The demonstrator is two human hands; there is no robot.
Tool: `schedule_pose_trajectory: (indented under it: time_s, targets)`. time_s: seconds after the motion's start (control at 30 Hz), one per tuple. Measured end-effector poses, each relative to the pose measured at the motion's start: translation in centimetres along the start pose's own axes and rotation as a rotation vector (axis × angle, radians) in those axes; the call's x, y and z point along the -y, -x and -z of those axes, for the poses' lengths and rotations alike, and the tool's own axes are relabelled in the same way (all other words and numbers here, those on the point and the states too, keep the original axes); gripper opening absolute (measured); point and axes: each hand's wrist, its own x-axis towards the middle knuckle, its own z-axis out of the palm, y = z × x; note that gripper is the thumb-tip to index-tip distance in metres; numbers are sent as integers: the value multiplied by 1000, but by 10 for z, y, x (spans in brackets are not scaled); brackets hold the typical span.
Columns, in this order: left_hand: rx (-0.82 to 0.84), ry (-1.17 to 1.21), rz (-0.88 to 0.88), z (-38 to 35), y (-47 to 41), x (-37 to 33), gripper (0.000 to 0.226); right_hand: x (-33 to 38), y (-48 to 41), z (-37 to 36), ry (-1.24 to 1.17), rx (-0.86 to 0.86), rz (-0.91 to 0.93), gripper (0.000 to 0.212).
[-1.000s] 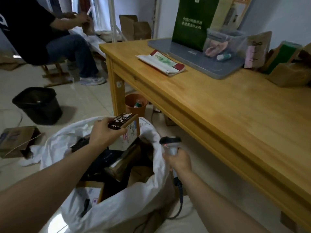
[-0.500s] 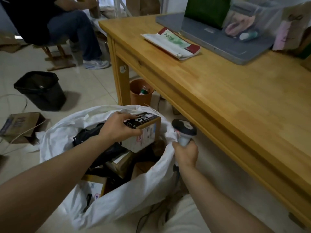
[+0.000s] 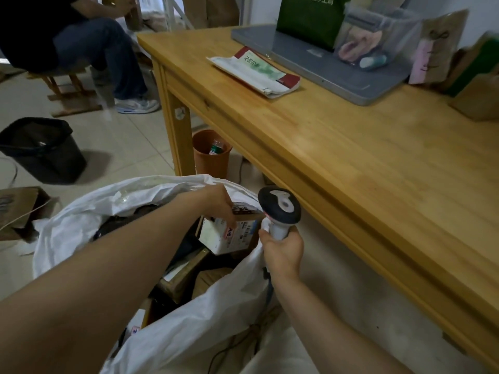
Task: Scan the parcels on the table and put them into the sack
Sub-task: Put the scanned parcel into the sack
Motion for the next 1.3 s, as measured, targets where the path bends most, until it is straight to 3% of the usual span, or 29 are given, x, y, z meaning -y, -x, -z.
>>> schedule_pose_trajectory:
  time_s: [0.17, 0.27, 0.33, 0.43, 0.57, 0.63, 0.7, 0.83, 0.9, 1.03, 1.13, 1.2, 1.3]
  targets:
    - [185, -64, 63, 22, 2, -8, 66, 1, 1, 1, 32, -16, 21, 26]
    - [235, -57, 24, 29, 0, -22, 53, 3, 1, 1, 44, -11, 17, 26]
    - [146, -105, -41, 16, -7, -29, 45, 4, 1, 4, 67, -1, 22, 27]
    - [-131, -165, -126, -16, -13, -25, 36, 3, 2, 8, 76, 26, 30, 28]
    - [-424, 18, -138, -48, -9, 11, 51, 0, 6, 5, 115, 77, 18, 29]
    - [-509, 234, -47, -52, 6, 28, 61, 3, 7, 0, 142, 140, -18, 30]
    - [-601, 383, 58, -52, 27, 50, 56, 3, 9, -8, 190, 206, -78, 33]
    - [-785, 379, 398, -59, 70, 123, 37, -1, 16, -29, 341, 258, -88, 38]
    - [-830, 382, 624, -72, 88, 161, 46, 0, 19, -38, 405, 260, -77, 38]
    - [-758, 761, 976, -104, 117, 212, 90, 2, 21, -44, 462, 243, -69, 38]
    - [-675, 1124, 1024, -116, 122, 239, 105, 3, 22, -46, 492, 242, -61, 37]
    - [-586, 1368, 991, -121, 119, 255, 102, 4, 23, -47, 503, 241, -63, 38]
    - [-553, 1519, 866, -116, 123, 255, 92, 4, 22, -49, 522, 212, -82, 38]
